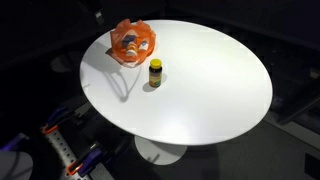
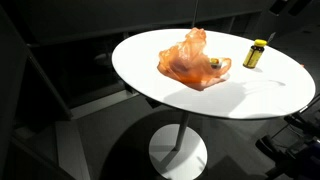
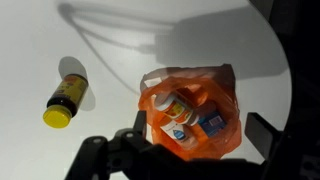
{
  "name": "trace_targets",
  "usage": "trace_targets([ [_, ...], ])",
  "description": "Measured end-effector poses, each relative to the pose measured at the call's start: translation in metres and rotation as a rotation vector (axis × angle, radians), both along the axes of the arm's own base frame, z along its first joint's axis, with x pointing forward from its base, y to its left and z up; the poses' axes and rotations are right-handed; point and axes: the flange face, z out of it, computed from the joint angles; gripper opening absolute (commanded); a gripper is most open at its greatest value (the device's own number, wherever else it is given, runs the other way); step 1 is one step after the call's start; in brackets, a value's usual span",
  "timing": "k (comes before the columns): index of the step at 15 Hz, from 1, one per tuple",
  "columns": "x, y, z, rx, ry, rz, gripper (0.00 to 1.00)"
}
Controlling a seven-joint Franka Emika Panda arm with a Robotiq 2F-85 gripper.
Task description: Remove the white bottle from the plastic bag
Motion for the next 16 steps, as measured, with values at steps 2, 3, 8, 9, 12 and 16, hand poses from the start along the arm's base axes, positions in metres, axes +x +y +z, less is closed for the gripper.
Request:
trace_targets([
  [2,0.000,0.000,0.000,0.000,0.000,0.000,1.00],
  [3,0.000,0.000,0.000,0.000,0.000,0.000,1.00],
  [8,0.001,-0.001,-0.003,0.000,0.014,-0.001,1.00],
  [9,0.003,-0.002,-0.004,0.001,0.024,-0.001,1.00],
  [12,0.013,-0.007,-0.009,0.003,0.060,0.012,1.00],
  [16,0.037,-0.014,-0.014,0.009,0.088,0.114,1.00],
])
